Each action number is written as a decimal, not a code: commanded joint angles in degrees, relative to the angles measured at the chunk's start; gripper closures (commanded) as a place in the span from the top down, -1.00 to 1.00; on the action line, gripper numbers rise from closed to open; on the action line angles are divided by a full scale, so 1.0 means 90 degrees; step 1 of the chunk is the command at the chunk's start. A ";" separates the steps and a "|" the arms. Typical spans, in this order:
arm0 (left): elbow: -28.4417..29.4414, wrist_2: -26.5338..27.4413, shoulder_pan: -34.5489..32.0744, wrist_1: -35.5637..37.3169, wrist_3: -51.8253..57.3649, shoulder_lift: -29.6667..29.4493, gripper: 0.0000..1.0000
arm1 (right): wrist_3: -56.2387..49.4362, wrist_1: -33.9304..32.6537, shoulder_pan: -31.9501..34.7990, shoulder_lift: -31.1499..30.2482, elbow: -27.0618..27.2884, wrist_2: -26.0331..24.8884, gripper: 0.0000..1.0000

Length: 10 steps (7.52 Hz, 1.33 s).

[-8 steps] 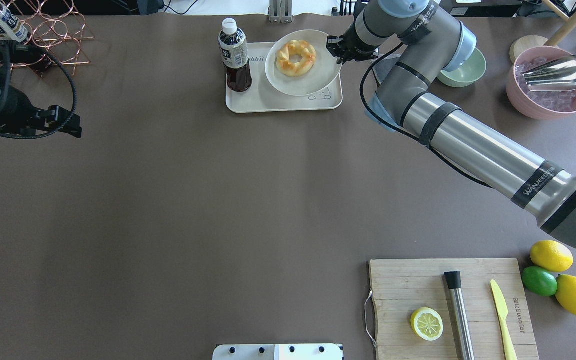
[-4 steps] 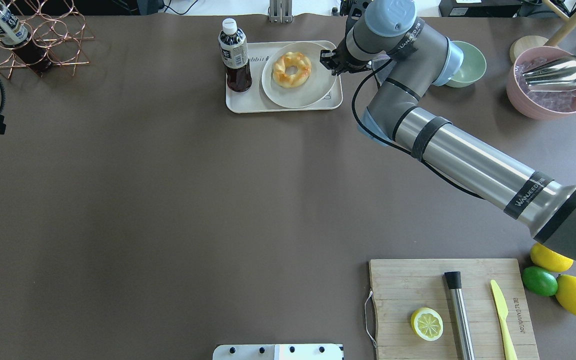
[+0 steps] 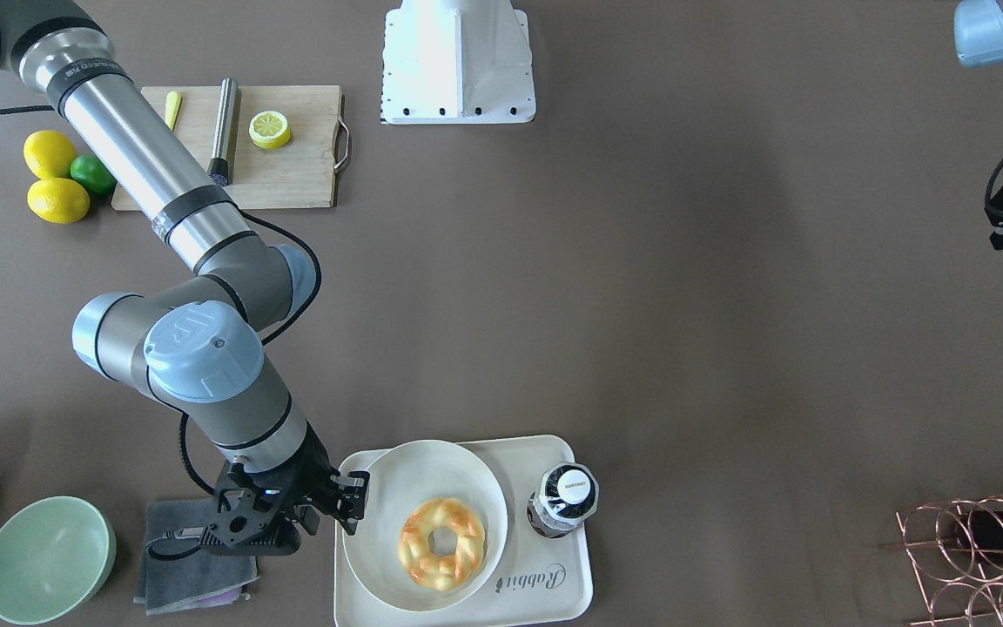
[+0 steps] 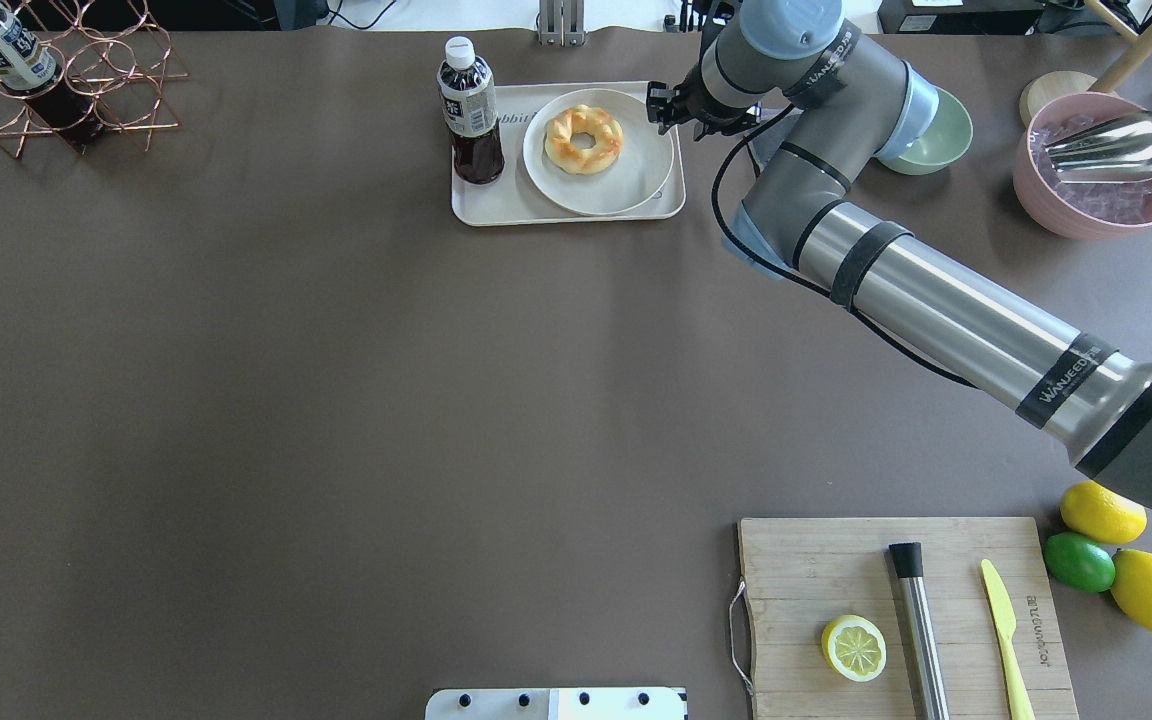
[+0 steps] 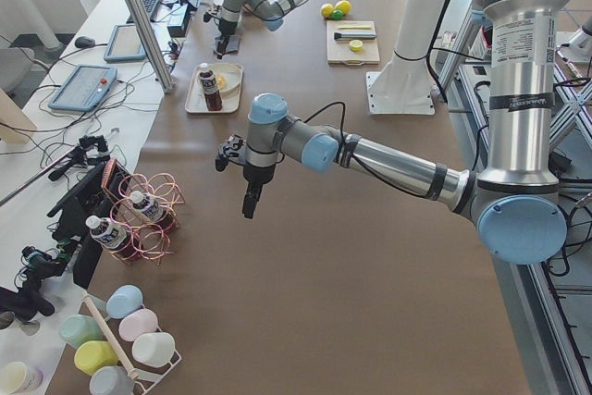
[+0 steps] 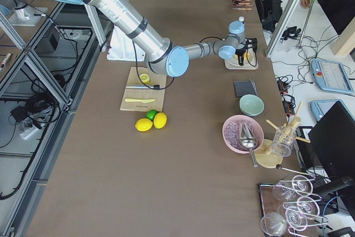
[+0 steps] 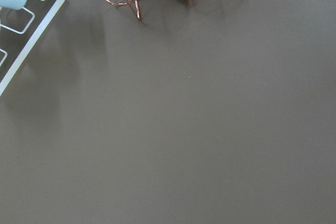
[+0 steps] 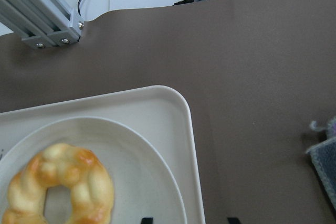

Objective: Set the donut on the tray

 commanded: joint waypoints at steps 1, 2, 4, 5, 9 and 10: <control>0.0102 -0.0017 -0.0537 0.0217 0.0662 0.0077 0.95 | -0.0380 -0.2036 0.0692 -0.0766 0.1670 0.1051 1.00; 0.0093 -0.0017 -0.0664 0.0296 0.0751 0.0067 0.95 | -0.1292 -0.3616 0.0899 -0.1536 0.2969 0.1153 1.00; 0.0112 -0.0017 -0.0947 0.0375 0.0985 0.0106 0.95 | -0.3759 -0.5956 0.1202 -0.2981 0.4703 0.1018 1.00; 0.0228 -0.0124 -0.1026 0.0559 0.0986 0.0106 0.95 | -0.4381 -0.6217 0.1455 -0.3801 0.5300 0.0805 1.00; 0.0670 -0.0619 -0.1866 0.0483 0.1699 0.0398 0.95 | -0.5657 -0.6045 0.3133 -0.5672 0.5599 0.1094 1.00; 0.0823 -0.1038 -0.1905 0.0415 0.1708 0.0506 0.95 | -0.5753 -0.5802 0.3417 -0.5848 0.5570 0.1357 1.00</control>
